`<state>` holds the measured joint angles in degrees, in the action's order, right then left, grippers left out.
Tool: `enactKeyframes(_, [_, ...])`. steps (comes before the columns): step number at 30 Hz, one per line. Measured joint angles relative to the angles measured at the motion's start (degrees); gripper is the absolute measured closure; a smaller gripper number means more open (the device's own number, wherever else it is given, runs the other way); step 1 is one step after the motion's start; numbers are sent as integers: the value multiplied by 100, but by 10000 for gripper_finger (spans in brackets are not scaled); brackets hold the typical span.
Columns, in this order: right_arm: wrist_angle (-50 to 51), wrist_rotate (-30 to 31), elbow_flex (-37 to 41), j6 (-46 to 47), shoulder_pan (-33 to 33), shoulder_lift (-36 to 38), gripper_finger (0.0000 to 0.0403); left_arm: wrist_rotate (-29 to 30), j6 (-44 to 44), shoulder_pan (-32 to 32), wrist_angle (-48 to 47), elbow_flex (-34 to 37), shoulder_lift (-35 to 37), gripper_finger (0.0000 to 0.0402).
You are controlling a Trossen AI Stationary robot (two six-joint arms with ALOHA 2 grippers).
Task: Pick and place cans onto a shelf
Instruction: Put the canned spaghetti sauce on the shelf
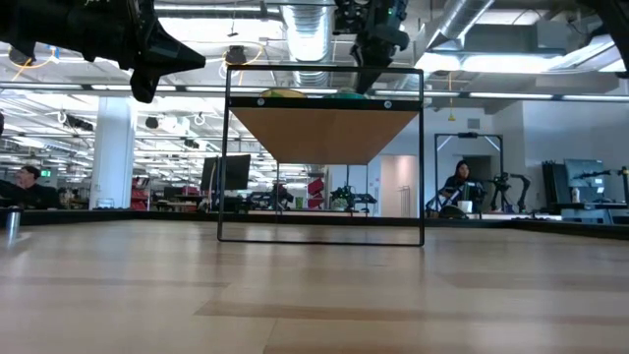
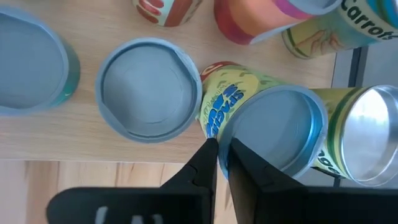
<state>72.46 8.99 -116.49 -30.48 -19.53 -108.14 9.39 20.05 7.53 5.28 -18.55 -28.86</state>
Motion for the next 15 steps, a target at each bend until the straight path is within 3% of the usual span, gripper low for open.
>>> enactKeyframes(15, [-65, 8, 2, 0, -7, 0, 352, 0, 16, 0, 2, 0, -1, 401])
